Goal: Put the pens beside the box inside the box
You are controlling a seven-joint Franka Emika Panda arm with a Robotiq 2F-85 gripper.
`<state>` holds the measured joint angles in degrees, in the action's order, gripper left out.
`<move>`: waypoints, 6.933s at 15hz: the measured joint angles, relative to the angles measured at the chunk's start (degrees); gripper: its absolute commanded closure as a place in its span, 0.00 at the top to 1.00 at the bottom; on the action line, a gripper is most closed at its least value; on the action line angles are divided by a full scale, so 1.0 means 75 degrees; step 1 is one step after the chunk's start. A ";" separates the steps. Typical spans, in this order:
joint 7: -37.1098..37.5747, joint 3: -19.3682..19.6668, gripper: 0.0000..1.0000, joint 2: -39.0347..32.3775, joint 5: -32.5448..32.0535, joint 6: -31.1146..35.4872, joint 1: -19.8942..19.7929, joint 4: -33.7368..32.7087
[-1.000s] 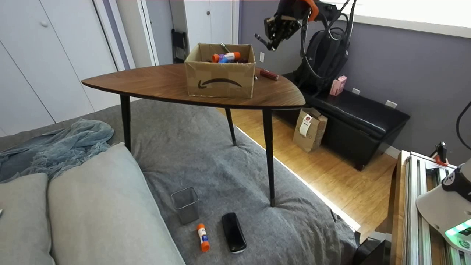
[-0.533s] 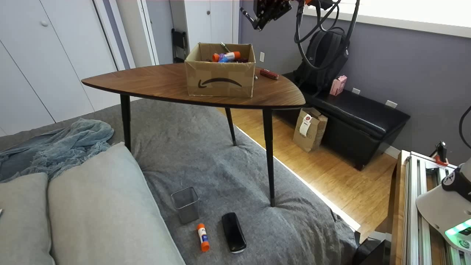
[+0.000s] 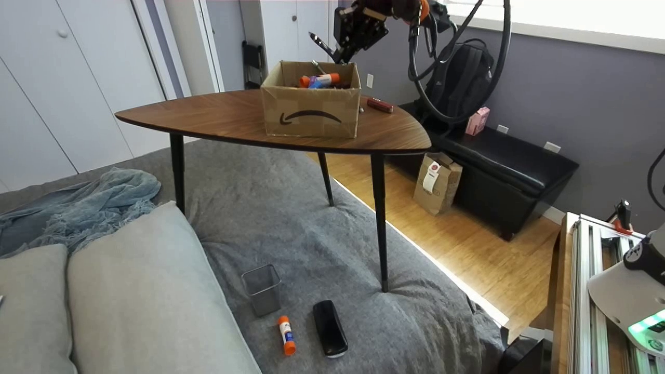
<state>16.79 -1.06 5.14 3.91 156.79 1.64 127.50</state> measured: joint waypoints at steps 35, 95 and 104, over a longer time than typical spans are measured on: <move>-0.0738 0.1071 0.66 -0.0853 -0.0936 -0.1653 -0.1096 0.0159; -0.3587 0.0074 0.62 -0.0602 0.0163 0.1107 0.0607 0.0097; -0.1765 0.0375 1.00 -0.0445 -0.1095 0.0131 0.0013 -0.0452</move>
<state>3.56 1.75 1.80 -4.31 157.78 1.73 124.11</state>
